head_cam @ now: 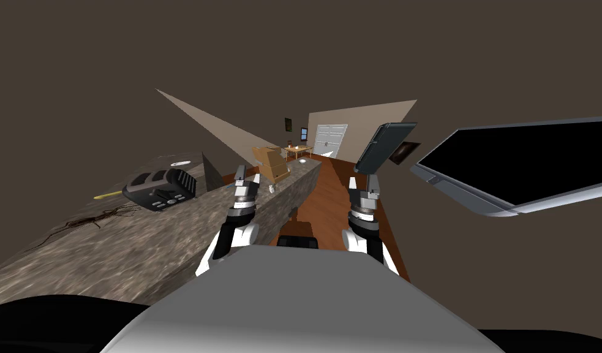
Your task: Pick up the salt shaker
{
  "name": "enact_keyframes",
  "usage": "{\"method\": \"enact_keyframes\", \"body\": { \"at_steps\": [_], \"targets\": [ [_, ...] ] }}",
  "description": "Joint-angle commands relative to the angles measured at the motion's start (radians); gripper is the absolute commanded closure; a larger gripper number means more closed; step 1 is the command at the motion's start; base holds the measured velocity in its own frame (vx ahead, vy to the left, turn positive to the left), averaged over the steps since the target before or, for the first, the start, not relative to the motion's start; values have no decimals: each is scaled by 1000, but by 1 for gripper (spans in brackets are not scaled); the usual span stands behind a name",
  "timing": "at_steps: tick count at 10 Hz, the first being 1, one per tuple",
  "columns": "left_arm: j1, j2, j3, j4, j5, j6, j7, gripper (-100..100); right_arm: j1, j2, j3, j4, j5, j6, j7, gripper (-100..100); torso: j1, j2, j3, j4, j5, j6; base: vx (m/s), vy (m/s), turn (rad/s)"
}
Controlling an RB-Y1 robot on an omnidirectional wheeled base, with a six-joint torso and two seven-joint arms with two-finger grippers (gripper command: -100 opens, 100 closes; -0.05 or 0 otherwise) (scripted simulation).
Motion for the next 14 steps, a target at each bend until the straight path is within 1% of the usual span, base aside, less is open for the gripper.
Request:
{"method": "enact_keyframes", "body": {
  "at_steps": [1,4,5,6,7,8,9,10,11,12,13,14],
  "targets": [
    [-4,33,-3,-4,7,40,-6,-100,0,0,0,0,0,0,0,0,0,0,0,0,0,0,12,-1,-1],
    [-13,75,-11,-15,22,121,-19,-100,0,0,0,0,0,0,0,0,0,-2,-1,0,0,0,28,1,-3],
    [-13,75,-11,-15,22,131,-19,-100,0,0,0,0,0,0,0,0,0,-2,-1,0,0,0,20,4,-3],
    [-17,88,-15,-21,29,170,-24,-100,0,0,0,0,0,0,0,0,0,-2,-1,0,0,0,17,1,-3],
    [-22,99,-19,-27,36,194,-30,-100,0,0,0,0,0,0,0,0,0,-1,-1,0,0,0,27,2,-7],
    [-22,99,-19,-27,36,213,-30,-100,0,0,0,0,0,0,0,0,0,-2,-1,0,0,0,21,4,-4],
    [-26,109,-24,-35,43,251,-36,-100,0,0,0,0,0,0,0,0,0,-2,-1,0,0,0,18,5,-7],
    [-26,109,-24,-35,43,259,-36,-100,0,0,0,0,0,0,0,0,0,-1,-1,0,0,0,17,2,-4],
    [-31,117,-30,-43,51,299,-43,-100,0,0,0,0,0,0,0,0,0,-1,-1,0,0,0,21,2,-8],
    [-31,117,-30,-43,51,307,-43,-100,0,0,0,0,0,0,0,0,0,-1,-1,0,0,0,19,7,-4],
    [-36,124,-36,-51,60,343,-50,-100,0,0,0,0,0,0,0,0,0,-1,-1,0,0,0,21,11,-6],
    [-36,124,-36,-51,60,359,-50,-100,0,0,0,0,0,0,0,0,1,-1,-1,0,0,0,19,8,-6]
  ]
}}
